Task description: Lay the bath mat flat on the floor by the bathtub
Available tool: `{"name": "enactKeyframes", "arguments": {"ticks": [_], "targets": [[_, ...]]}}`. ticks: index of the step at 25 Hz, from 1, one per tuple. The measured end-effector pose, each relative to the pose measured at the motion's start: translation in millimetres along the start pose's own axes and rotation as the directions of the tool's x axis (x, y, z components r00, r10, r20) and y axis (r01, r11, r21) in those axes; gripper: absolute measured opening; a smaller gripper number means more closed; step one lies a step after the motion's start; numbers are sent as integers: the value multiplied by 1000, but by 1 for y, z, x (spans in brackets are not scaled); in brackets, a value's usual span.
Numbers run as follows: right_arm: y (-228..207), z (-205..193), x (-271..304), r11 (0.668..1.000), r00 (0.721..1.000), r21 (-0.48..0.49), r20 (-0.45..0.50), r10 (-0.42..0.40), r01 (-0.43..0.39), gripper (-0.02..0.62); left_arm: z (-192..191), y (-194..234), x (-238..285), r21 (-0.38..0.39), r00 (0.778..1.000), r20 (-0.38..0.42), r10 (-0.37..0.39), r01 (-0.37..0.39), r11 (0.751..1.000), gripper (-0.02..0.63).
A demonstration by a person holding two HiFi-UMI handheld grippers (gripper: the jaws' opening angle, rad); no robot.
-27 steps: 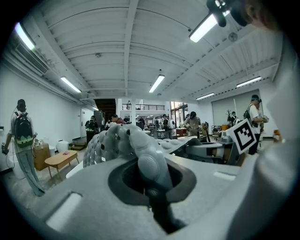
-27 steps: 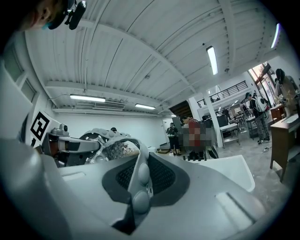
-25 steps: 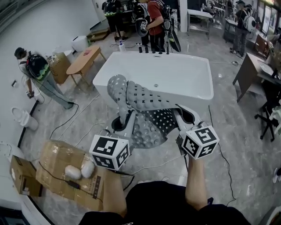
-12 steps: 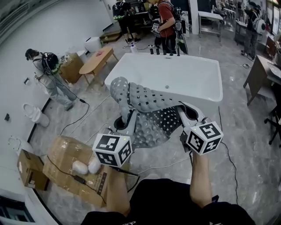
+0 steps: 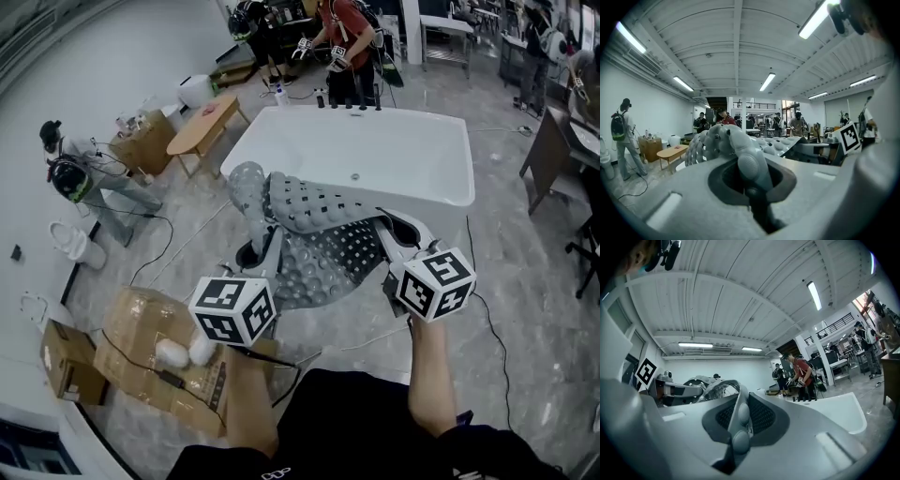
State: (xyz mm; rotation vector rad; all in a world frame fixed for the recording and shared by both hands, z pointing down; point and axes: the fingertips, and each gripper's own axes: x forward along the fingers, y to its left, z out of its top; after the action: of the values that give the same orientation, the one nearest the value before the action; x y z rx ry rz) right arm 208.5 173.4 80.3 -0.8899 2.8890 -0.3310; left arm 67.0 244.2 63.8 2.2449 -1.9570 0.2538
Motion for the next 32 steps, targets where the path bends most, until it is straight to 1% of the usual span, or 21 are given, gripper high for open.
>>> {"name": "enactKeyframes", "arguments": {"ticks": [7,11,13,17,19,23,26,29,32], "targets": [[-6,1,4,999,999,11,6,-39,39,20,2,8,12,2,999,-8,-41,41,999,18],[-19,-3,8,999,999,14,15,-48,48,20,1,11,31,12,998,-3,-63,63,998,18],[-24,-8,13,998,998,17,8,-61,61,20,-1,20,43,7,997,-4,-78,78,997,20],[-33,-24,32,994,994,22,-10,-105,105,20,-15,54,60,-29,994,-10,-108,107,994,20],[-42,-27,42,993,993,30,-10,-116,116,20,-18,58,75,-25,992,-17,-125,125,992,19],[-64,-31,59,991,992,47,-28,-127,128,21,-18,54,114,-13,986,-57,-154,154,988,20],[-70,-37,84,986,989,86,-46,-142,145,21,-18,74,133,-7,982,-99,-161,161,987,20],[-78,-45,117,975,984,134,-59,-168,175,21,-17,105,150,0,976,-134,-171,173,985,20],[-80,-60,151,967,980,167,-77,-181,192,21,-25,138,165,-2,971,-168,-171,173,985,20]]}}
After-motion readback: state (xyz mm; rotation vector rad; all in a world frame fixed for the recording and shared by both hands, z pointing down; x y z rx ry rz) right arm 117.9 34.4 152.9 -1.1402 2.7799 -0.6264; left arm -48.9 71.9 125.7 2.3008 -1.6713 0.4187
